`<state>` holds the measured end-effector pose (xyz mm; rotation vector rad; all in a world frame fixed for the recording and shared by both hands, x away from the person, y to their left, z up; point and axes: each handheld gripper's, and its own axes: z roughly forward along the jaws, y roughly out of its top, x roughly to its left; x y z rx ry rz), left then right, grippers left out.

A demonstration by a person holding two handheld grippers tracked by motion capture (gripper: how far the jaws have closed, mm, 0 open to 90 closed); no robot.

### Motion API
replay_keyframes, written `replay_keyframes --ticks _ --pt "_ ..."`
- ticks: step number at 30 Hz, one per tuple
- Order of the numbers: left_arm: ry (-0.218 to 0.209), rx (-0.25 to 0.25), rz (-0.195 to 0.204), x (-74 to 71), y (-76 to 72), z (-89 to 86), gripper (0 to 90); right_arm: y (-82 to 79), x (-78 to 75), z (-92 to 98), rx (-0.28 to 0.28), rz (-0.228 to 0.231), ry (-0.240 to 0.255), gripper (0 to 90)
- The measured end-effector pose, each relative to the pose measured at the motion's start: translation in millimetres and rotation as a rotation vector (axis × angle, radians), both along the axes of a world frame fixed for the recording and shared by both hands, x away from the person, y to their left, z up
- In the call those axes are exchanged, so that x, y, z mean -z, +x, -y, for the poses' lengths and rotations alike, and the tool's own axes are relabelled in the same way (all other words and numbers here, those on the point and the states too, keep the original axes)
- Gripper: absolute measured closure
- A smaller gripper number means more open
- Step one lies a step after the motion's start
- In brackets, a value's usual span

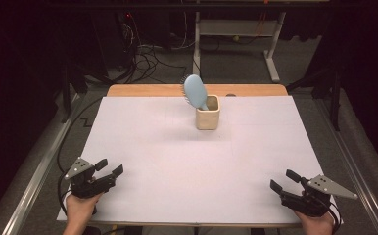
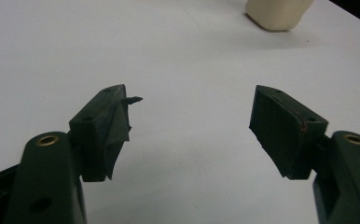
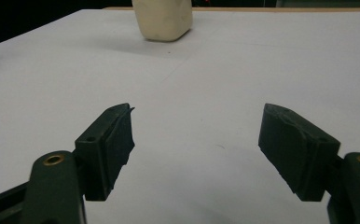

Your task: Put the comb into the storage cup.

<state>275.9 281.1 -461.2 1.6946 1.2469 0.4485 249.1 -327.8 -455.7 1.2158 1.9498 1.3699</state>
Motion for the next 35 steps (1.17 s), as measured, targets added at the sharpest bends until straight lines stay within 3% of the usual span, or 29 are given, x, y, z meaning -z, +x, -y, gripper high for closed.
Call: replay_keyframes --ticks 13,20,35 --pt "-0.020 -0.030 -0.013 5.5 -4.3 -5.3 29.3 0.2 0.4 -0.1 0.000 -0.009 0.002 26.7" --pt "-0.011 -0.019 -0.042 9.0 -4.0 -2.5 29.1 0.5 0.7 0.0 -0.004 -0.014 0.006 26.4" --pt "-0.014 -0.014 -0.043 8.6 -3.6 -1.5 29.2 1.3 1.0 -0.2 -0.009 -0.013 0.005 26.4"
